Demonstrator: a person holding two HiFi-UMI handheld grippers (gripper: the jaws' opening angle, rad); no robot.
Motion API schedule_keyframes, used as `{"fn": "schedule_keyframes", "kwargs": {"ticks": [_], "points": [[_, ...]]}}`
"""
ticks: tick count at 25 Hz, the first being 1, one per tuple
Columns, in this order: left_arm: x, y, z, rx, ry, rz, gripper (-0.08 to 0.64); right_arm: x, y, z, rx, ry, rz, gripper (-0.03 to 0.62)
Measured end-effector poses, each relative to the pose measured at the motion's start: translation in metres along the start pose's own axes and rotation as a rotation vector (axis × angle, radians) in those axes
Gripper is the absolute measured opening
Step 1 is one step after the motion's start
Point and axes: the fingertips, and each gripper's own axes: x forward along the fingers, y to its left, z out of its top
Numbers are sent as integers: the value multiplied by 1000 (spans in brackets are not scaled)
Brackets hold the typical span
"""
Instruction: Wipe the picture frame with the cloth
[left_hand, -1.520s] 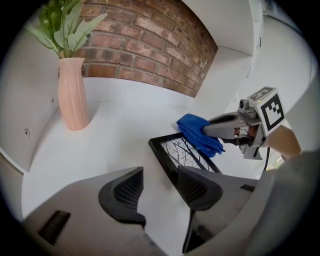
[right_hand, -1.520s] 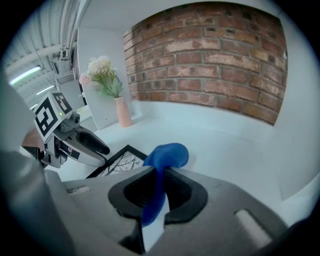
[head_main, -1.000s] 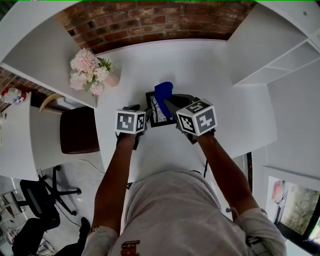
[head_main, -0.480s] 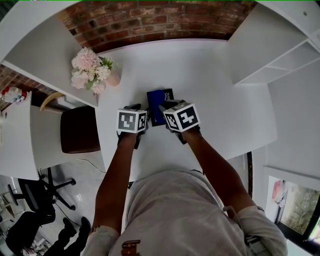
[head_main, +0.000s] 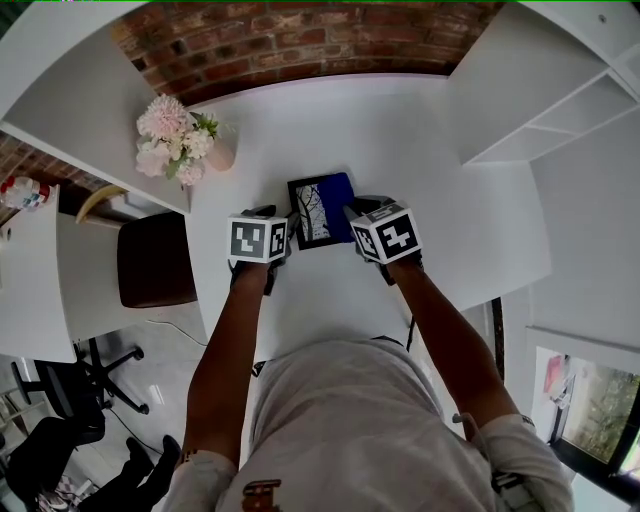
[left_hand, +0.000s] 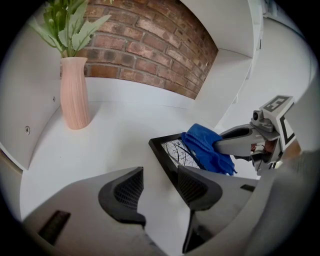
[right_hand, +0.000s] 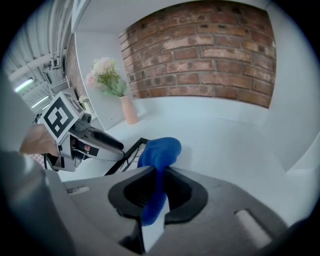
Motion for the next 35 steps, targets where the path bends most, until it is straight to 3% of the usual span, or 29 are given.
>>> {"fn": "schedule_keyframes", "kwargs": {"ticks": [7, 17, 24, 29, 35], "points": [[-1, -2, 0, 6, -4, 9, 209, -27, -23, -4, 48, -29, -37, 48], [-1, -3, 0, 3, -8, 2, 209, -49, 50, 33, 51, -148, 92, 48], [-1, -4, 0, 1, -14, -6, 210, -17, 85, 21, 135, -99, 166, 48], [-1, -3, 0, 3, -15, -7, 209, 4, 78, 1, 145, -32, 130, 48], [-1, -3, 0, 5, -16, -7, 209, 8, 65, -12, 69, 12, 70, 48]]}}
